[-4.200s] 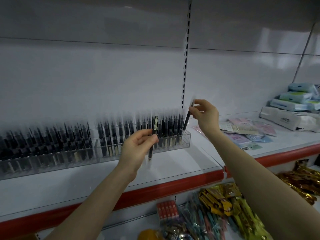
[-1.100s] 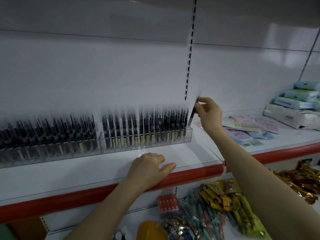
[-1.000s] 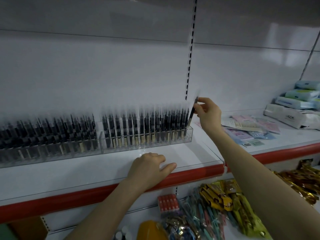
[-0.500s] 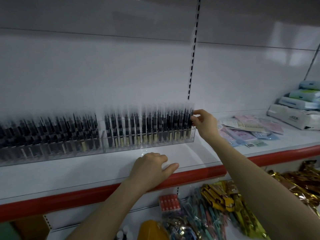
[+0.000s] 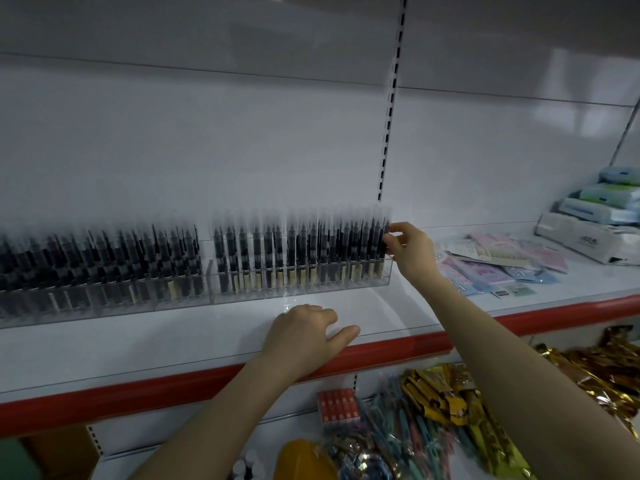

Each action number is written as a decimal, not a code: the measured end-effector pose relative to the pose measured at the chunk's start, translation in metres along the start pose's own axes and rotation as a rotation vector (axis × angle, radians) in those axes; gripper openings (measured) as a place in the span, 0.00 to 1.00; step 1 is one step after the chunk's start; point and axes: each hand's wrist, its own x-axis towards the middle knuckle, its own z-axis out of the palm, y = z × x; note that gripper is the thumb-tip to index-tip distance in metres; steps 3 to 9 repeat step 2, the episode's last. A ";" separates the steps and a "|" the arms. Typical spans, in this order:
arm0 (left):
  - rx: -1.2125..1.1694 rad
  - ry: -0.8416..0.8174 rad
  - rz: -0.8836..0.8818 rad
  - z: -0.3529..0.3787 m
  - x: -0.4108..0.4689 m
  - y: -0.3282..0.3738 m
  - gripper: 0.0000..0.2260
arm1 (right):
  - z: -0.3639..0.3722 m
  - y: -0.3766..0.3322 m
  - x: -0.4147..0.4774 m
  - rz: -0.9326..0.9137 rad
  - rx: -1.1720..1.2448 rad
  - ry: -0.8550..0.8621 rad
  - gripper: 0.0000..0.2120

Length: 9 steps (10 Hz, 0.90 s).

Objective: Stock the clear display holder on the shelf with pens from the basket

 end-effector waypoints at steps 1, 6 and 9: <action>-0.025 -0.043 -0.023 -0.005 -0.002 0.001 0.29 | 0.000 -0.001 -0.001 0.015 -0.054 -0.032 0.13; -0.107 -0.125 -0.060 -0.010 0.000 0.001 0.25 | -0.002 0.002 -0.009 0.026 -0.089 0.002 0.14; -0.107 -0.125 -0.060 -0.010 0.000 0.001 0.25 | -0.002 0.002 -0.009 0.026 -0.089 0.002 0.14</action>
